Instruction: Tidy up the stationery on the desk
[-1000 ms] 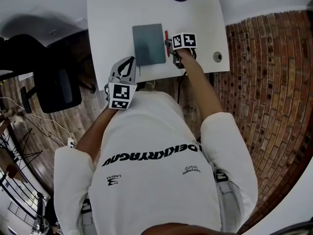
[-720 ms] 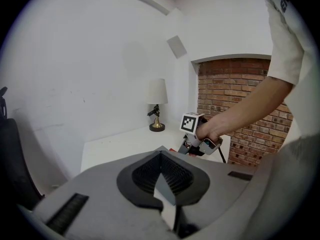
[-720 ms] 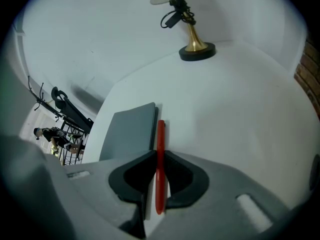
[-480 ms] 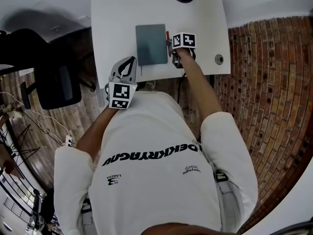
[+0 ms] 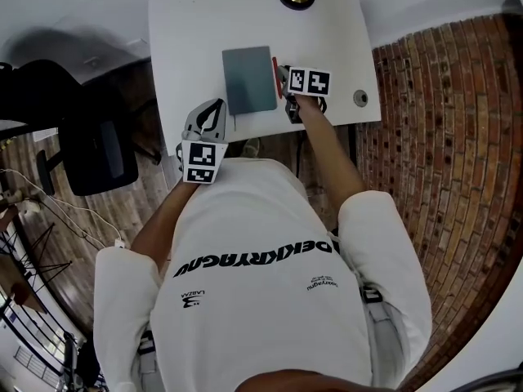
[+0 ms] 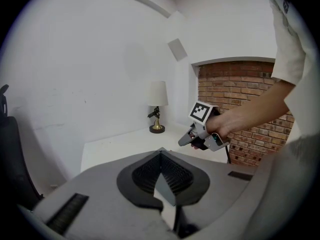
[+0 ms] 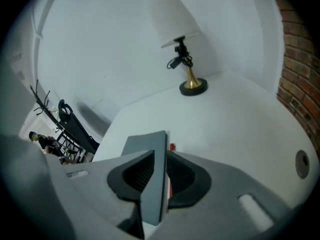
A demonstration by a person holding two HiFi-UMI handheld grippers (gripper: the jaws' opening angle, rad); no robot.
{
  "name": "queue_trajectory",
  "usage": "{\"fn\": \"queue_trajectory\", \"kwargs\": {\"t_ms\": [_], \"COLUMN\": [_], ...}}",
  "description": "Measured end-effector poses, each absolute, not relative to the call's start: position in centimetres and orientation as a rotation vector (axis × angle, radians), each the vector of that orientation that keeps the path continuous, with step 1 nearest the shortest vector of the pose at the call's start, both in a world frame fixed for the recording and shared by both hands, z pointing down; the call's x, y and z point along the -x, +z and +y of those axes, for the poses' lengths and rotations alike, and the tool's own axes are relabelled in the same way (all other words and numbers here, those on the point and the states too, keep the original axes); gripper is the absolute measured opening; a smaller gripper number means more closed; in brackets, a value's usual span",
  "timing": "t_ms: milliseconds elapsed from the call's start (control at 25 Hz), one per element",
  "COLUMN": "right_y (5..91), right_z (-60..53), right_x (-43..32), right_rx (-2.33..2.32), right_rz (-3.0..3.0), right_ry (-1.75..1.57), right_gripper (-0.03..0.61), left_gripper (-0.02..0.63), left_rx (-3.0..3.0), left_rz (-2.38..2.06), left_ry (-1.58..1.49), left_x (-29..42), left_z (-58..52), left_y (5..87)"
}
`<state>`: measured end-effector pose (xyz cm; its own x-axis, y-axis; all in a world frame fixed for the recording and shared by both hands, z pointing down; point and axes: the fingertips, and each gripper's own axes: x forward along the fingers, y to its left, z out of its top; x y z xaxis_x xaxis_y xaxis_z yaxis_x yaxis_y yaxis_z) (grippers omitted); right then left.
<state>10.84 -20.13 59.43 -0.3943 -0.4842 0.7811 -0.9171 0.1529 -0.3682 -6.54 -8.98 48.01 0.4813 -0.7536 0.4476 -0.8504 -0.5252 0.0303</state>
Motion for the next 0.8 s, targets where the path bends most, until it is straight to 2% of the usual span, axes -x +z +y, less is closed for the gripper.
{"fn": "queue_trajectory", "kwargs": {"t_ms": [320, 440, 800], "right_y": [52.5, 50.4, 46.5], "right_z": [-17.3, -15.2, -10.9], "right_x": [-9.0, -8.1, -5.7], "right_rx": [-1.481, -1.541, -1.626], "right_rz": [-2.204, -2.267, -2.370], "right_ry": [0.979, 0.891, 0.555], "right_gripper": [0.036, -0.009, -0.006], "left_gripper": [-0.002, -0.002, -0.002], "left_rx": [-2.499, -2.511, -2.553], "left_rz": [-1.349, -1.333, -1.316], "left_ry": [0.528, 0.503, 0.428], "left_x": [6.2, 6.0, 5.8], "left_z": [-9.0, -8.9, -9.0], "left_y": [47.7, 47.5, 46.1]}}
